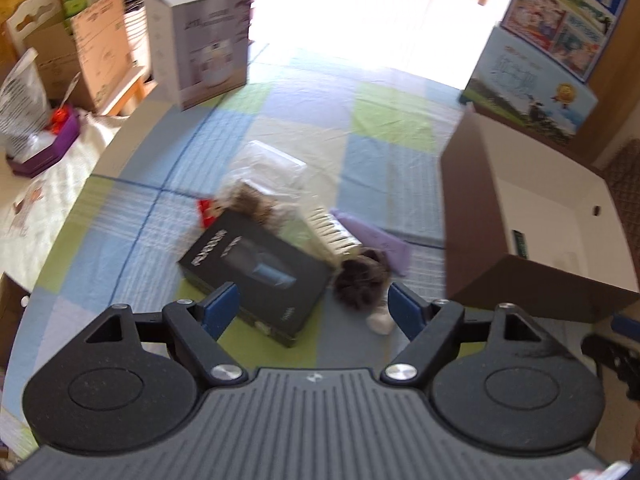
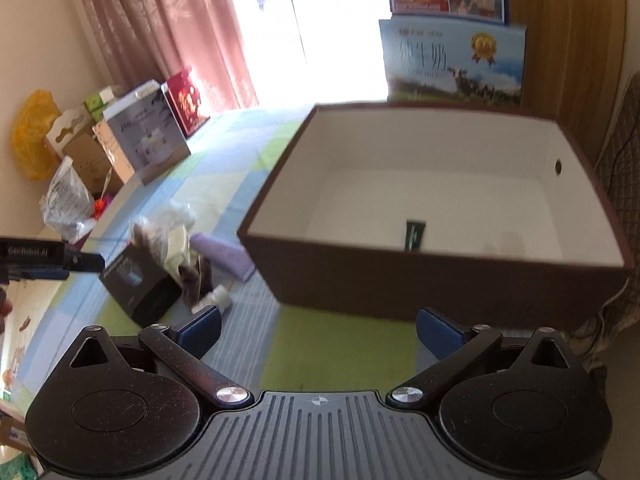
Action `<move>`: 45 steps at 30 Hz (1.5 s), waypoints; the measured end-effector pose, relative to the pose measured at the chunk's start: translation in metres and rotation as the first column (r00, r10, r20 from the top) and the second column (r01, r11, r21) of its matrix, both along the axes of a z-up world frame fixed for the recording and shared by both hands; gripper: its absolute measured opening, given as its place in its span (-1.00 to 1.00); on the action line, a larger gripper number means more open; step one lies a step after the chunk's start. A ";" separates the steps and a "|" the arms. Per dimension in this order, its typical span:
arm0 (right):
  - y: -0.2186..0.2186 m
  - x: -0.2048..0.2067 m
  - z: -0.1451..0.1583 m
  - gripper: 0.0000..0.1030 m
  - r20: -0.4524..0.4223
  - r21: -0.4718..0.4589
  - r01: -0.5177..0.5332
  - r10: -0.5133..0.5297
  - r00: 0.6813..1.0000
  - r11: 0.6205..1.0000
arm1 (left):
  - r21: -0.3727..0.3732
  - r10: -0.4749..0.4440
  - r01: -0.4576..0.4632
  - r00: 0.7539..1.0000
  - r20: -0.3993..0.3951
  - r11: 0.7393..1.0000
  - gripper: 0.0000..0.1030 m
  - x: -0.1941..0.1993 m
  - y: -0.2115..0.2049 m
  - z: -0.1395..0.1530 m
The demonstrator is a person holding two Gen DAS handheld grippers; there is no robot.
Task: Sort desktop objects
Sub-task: 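Move the left tool to the black FLYCO box and grasp it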
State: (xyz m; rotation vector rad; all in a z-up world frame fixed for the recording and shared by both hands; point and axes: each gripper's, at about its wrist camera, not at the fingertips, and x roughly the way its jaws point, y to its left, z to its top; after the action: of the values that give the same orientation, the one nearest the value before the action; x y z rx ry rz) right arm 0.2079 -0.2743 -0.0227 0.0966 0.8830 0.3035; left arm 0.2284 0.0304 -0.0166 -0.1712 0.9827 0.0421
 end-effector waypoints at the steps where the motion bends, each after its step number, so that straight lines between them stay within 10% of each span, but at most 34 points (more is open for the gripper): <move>1: 0.001 -0.001 -0.006 0.96 -0.019 -0.001 0.006 -0.006 1.000 1.000 | 0.004 0.016 -0.015 1.000 -0.011 1.000 0.55 0.002 0.004 -0.005; 16: -0.012 0.007 -0.043 0.96 -0.148 -0.033 0.112 -0.116 0.982 0.993 | -0.044 0.260 -0.270 0.953 -0.155 0.962 0.80 0.073 0.041 -0.074; 33: -0.001 0.019 -0.063 0.96 -0.214 -0.053 0.088 -0.097 0.972 0.995 | -0.021 0.244 -0.256 0.942 -0.230 0.967 0.97 0.089 0.039 -0.101; 45: 0.015 0.015 -0.077 0.96 -0.228 -0.078 0.053 -0.070 0.971 0.996 | 0.032 0.148 -0.144 0.963 -0.223 0.989 0.55 0.018 0.079 -0.105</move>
State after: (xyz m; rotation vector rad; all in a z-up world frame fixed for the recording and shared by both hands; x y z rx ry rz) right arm 0.2233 -0.2596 -0.1000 0.0941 1.1186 0.2045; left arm 0.2461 0.1095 -0.1220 -0.2286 1.1947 0.2080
